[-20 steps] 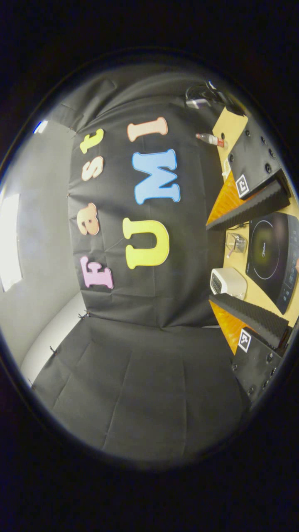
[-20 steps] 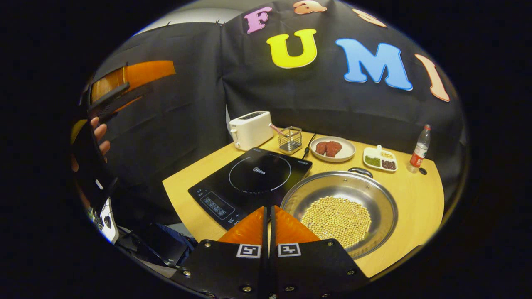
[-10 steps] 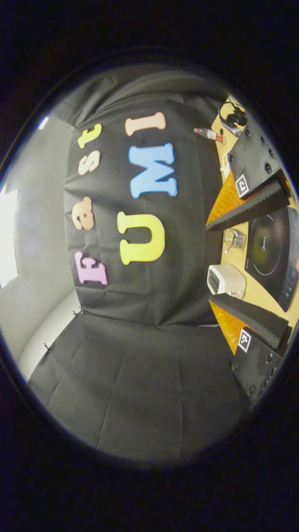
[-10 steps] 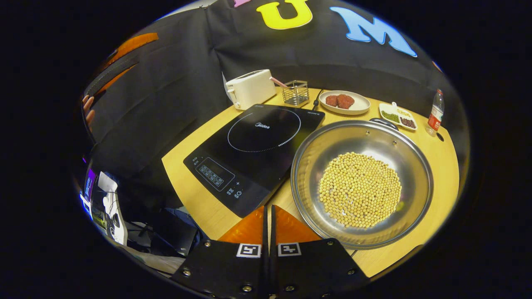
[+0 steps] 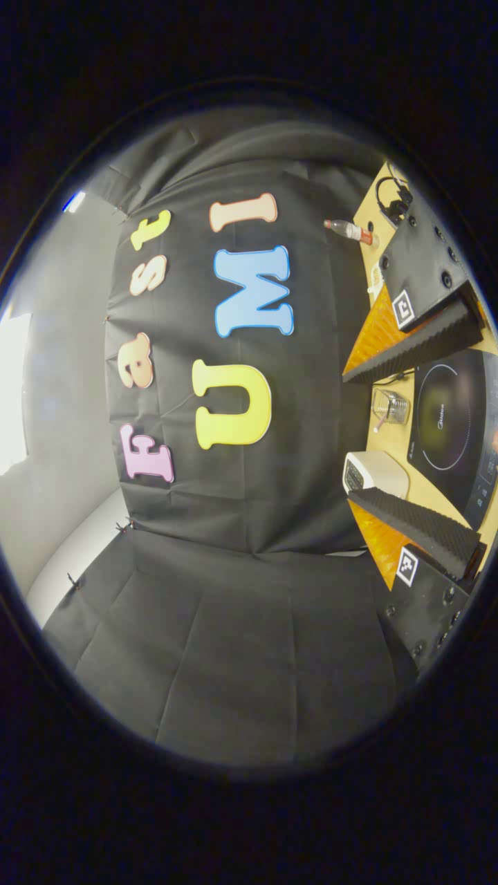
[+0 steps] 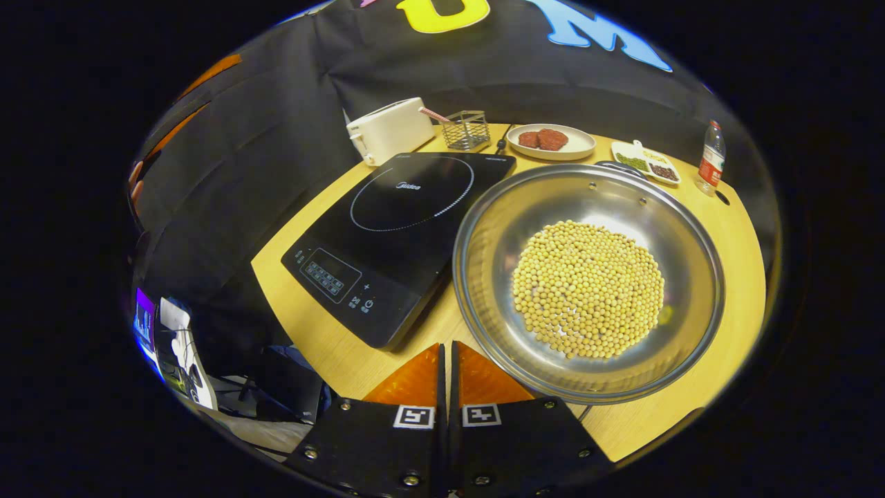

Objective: First push the handle of the pot to place it horizontally, then grasp the pot with both hands and set it on the induction cooktop.

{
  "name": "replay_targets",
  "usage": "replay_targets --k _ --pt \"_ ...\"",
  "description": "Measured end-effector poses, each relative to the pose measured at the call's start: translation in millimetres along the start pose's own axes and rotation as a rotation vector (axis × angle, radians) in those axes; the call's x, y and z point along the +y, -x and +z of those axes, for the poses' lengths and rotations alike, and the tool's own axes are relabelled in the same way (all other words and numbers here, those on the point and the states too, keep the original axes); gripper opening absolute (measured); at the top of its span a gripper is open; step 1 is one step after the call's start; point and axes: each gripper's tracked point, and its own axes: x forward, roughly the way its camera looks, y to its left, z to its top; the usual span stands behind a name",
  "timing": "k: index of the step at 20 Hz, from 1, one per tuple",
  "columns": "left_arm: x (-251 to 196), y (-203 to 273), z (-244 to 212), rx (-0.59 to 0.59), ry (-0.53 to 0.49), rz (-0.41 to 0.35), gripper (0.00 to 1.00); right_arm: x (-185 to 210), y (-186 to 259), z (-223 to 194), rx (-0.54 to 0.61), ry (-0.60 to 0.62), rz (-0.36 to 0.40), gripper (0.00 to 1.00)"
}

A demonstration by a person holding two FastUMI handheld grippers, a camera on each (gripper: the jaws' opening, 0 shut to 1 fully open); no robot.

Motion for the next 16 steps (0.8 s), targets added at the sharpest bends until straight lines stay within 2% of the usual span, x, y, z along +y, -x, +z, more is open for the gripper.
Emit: replay_targets --k 3,10,13,14,16 --pt "-3.1 -1.5 -0.5 0.001 0.005 -0.013 1.00 1.3 0.7 0.2 0.006 -0.027 0.013 0.01" --pt "-11.5 -4.4 -0.7 0.000 0.018 -0.052 1.00 -10.2 10.1 -9.7 0.032 0.033 -0.020 0.01" --pt "-14.8 -5.5 -0.6 0.000 0.019 -0.069 0.98 -13.6 11.0 -12.3 0.043 0.037 -0.031 0.01" --pt "-16.2 -5.8 -1.0 0.002 0.018 -0.075 0.94 -14.5 11.6 -13.8 0.044 0.040 -0.034 0.01" --pt "-21.4 -8.2 -6.8 0.005 0.016 -0.084 0.99 -17.6 14.4 -16.3 0.051 0.051 -0.047 0.01"
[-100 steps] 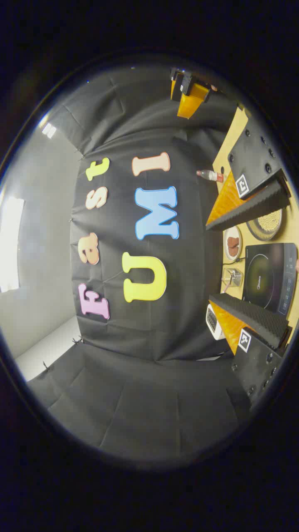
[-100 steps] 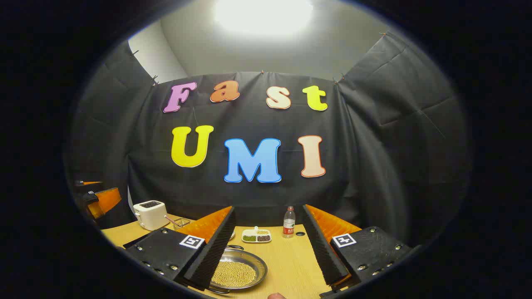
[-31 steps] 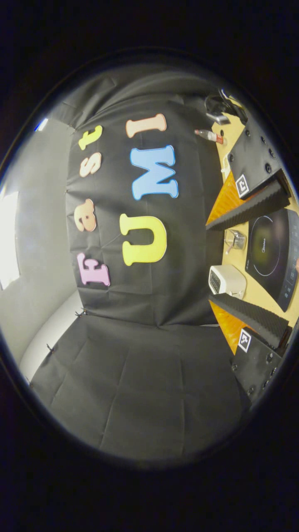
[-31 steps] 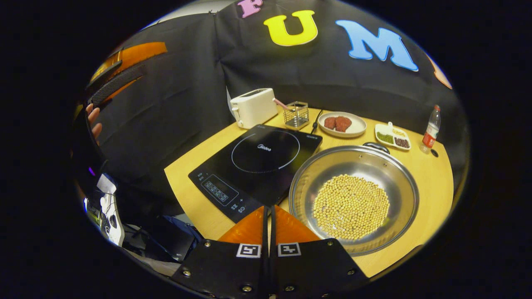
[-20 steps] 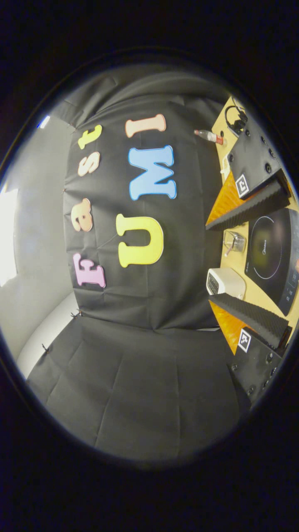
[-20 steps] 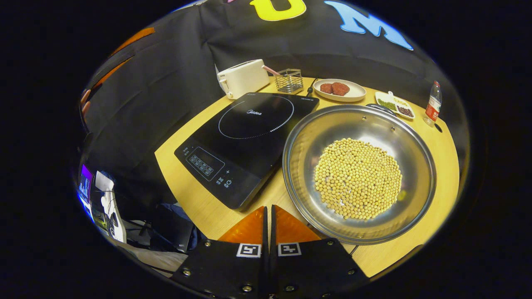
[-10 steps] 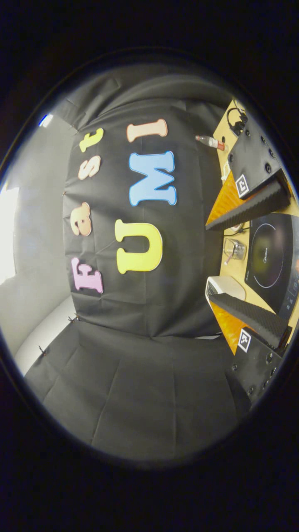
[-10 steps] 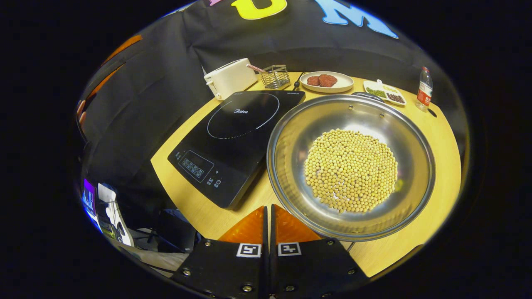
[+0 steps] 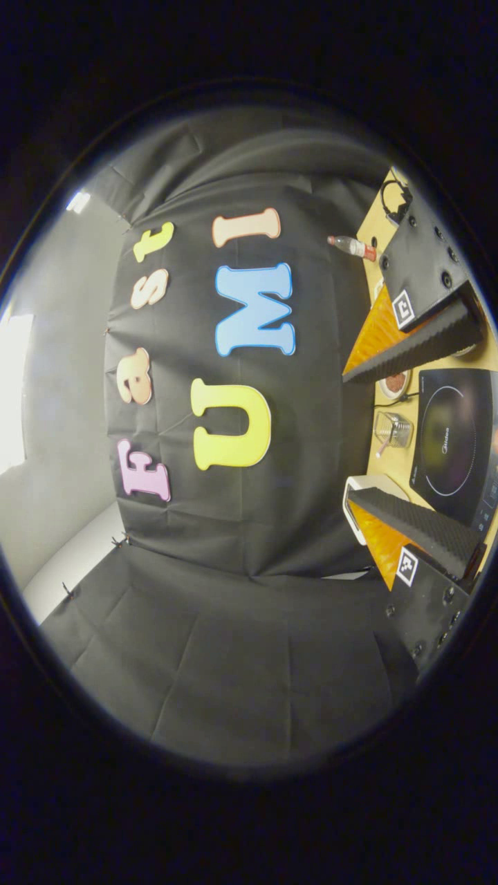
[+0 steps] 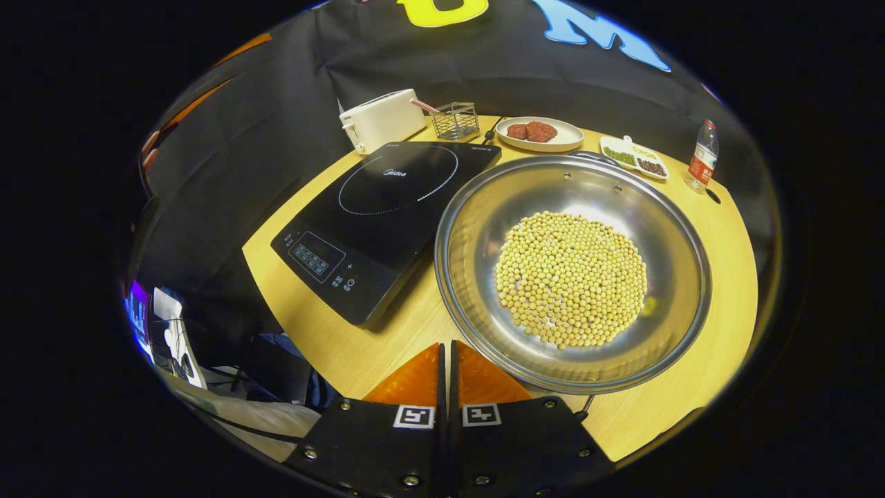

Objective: First push the handle of the pot to place it horizontally, then grasp the pot with both hands and set it on the induction cooktop.

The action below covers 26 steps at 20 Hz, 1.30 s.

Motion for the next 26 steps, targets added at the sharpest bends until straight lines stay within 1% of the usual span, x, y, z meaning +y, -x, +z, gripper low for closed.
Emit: replay_targets --k 3,5,8,10,12,13,14,18,19,20,25,26 --pt "-8.2 -6.3 -6.0 0.013 0.007 -0.016 1.00 -5.1 1.5 -2.5 0.023 0.021 -0.024 0.01" --pt "-15.8 -30.9 -5.2 0.018 0.010 -0.027 0.99 -8.9 1.4 -5.5 0.047 0.038 -0.049 0.01" --pt "-20.3 -40.8 -7.6 0.021 0.012 -0.045 1.00 -17.9 0.3 -12.4 0.083 0.075 -0.097 0.01" --pt "-23.4 -47.4 -9.4 0.019 0.009 -0.057 0.98 -29.1 0.0 -18.6 0.116 0.083 -0.137 0.01" --pt "-23.8 -51.9 -14.4 0.022 0.013 -0.072 0.98 -41.4 1.1 -24.5 0.142 0.060 -0.172 0.01" --pt "-25.3 -54.9 -17.7 0.025 0.017 -0.080 1.00 -47.1 3.0 -25.8 0.152 0.039 -0.184 0.01" --pt "-27.6 -58.4 -19.9 0.030 0.022 -0.090 0.98 -52.3 3.4 -28.3 0.159 0.017 -0.196 0.01" --pt "-36.6 -70.3 -29.1 0.044 0.044 -0.132 0.98 -78.7 11.9 -33.7 0.177 -0.035 -0.271 0.01" --pt "-39.2 -73.0 -30.1 0.046 0.046 -0.141 0.94 -84.6 13.2 -33.7 0.178 -0.048 -0.287 0.01" --pt "-40.8 -75.4 -32.0 0.047 0.046 -0.145 0.98 -89.4 15.9 -34.8 0.180 -0.059 -0.300 0.01" --pt "-56.4 -81.3 -29.8 0.053 0.049 -0.158 0.98 -120.0 28.7 -41.9 0.199 -0.057 -0.356 0.01" --pt "-61.4 -80.4 -30.6 0.054 0.046 -0.156 1.00 -127.7 30.4 -43.0 0.200 -0.053 -0.364 0.01"
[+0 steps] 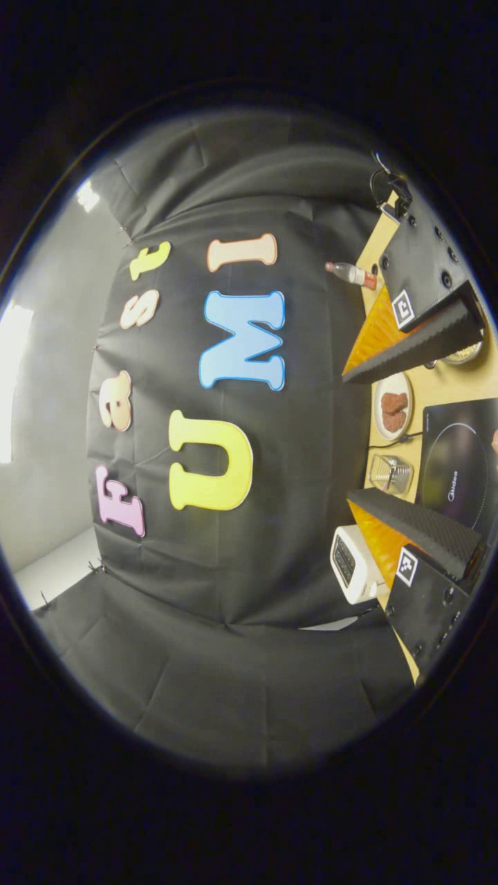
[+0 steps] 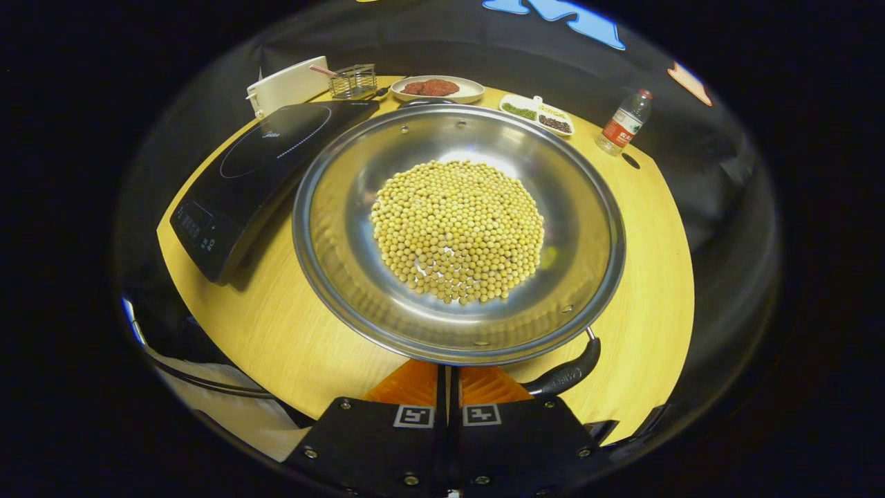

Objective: First push the handle of the pot to place it horizontally, then grasp the pot with both hands and set it on the induction cooktop.

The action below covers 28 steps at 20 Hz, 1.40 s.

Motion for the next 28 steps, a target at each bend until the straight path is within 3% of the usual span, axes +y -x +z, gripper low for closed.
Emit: replay_targets --k 6,10,16,22,28 --pt "-30.8 -0.4 -2.6 0.014 0.012 0.054 0.98 -46.0 -3.2 -3.1 -0.004 0.052 -0.028 0.01" --pt "-49.7 1.7 -1.8 0.031 -0.008 0.068 1.00 -74.2 -10.3 1.1 -0.034 0.112 -0.087 0.01" --pt "-48.0 11.7 -0.9 0.036 -0.031 0.137 0.98 -108.3 -25.7 17.1 -0.089 0.222 -0.206 0.01" --pt "-38.8 19.3 -9.9 0.065 -0.061 0.194 1.00 -127.0 -41.1 49.0 -0.139 0.299 -0.254 0.01" --pt "-32.9 15.7 -28.6 0.113 -0.061 0.212 1.00 -139.9 -42.4 61.6 -0.164 0.223 -0.253 0.01"
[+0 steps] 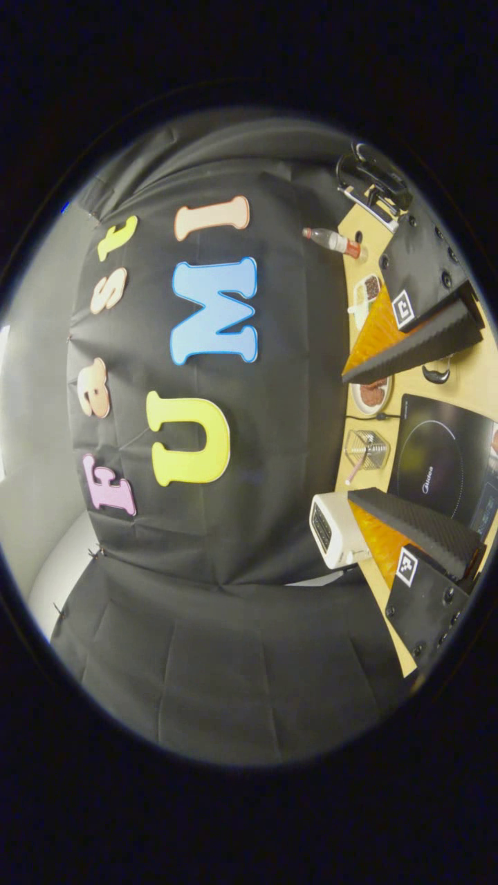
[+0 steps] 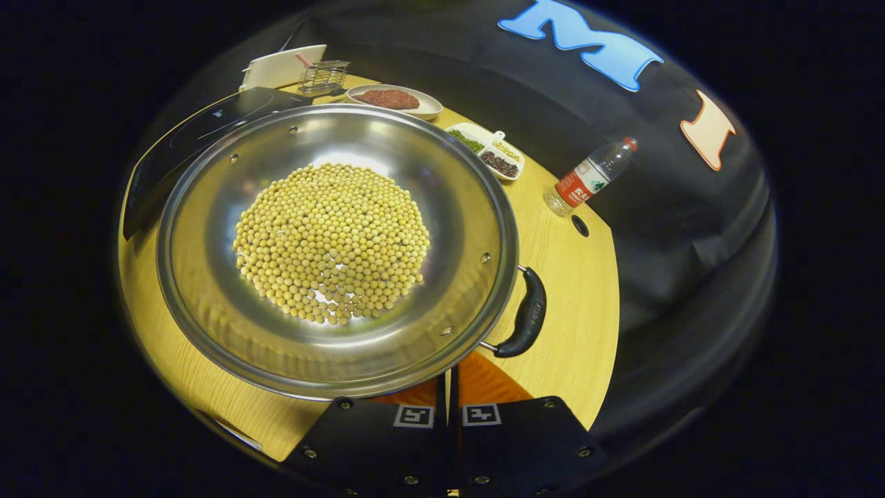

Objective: First push the handle of the pot to place it horizontally, then grasp the pot with both hands and set it on the induction cooktop.

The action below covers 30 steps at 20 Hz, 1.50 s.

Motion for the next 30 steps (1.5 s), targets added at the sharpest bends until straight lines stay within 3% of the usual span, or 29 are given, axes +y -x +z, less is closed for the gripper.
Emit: replay_targets --k 9,10,11,12,14,15,16,18,19,23,24,25,30 --pt "-47.8 -35.2 -58.6 0.110 -0.030 -0.127 1.00 -35.0 37.2 -0.4 -0.105 -0.384 -0.041 0.01" --pt "-56.2 -37.6 -68.2 0.128 -0.036 -0.147 1.00 -38.8 44.3 -0.1 -0.125 -0.412 -0.046 0.07" --pt "-65.1 -40.6 -77.7 0.148 -0.040 -0.168 1.00 -42.6 47.3 0.5 -0.146 -0.436 -0.053 0.23" --pt "-74.2 -42.0 -85.0 0.168 -0.039 -0.190 0.99 -43.5 51.5 4.9 -0.170 -0.462 -0.046 0.54" --pt "-92.3 -50.3 -106.3 0.206 -0.034 -0.229 0.99 -46.9 58.9 11.9 -0.208 -0.523 -0.041 0.80" --pt "-99.8 -52.3 -120.5 0.231 -0.033 -0.245 0.94 -48.8 57.4 15.4 -0.225 -0.548 -0.036 0.88" --pt "-105.1 -55.3 -132.9 0.259 -0.032 -0.257 0.99 -47.3 59.3 18.9 -0.237 -0.568 -0.026 1.00" --pt "-115.0 -59.1 -157.5 0.316 -0.034 -0.276 0.95 -44.9 52.7 26.3 -0.237 -0.587 -0.004 0.98" --pt "-119.6 -62.1 -169.4 0.340 -0.036 -0.285 0.99 -43.2 49.7 28.0 -0.231 -0.592 0.009 0.98" --pt "-126.0 -74.0 -205.4 0.422 -0.073 -0.287 0.99 -35.6 44.4 36.6 -0.225 -0.623 0.066 0.98" --pt "-127.8 -77.9 -212.7 0.440 -0.066 -0.286 0.95 -35.4 41.4 37.8 -0.221 -0.626 0.073 0.98" --pt "-126.5 -79.8 -218.5 0.461 -0.059 -0.280 0.99 -34.7 37.6 37.8 -0.212 -0.626 0.078 0.98" --pt "-132.8 -89.5 -252.6 0.562 -0.025 -0.280 1.00 -35.2 21.2 38.6 -0.183 -0.619 0.084 0.98"
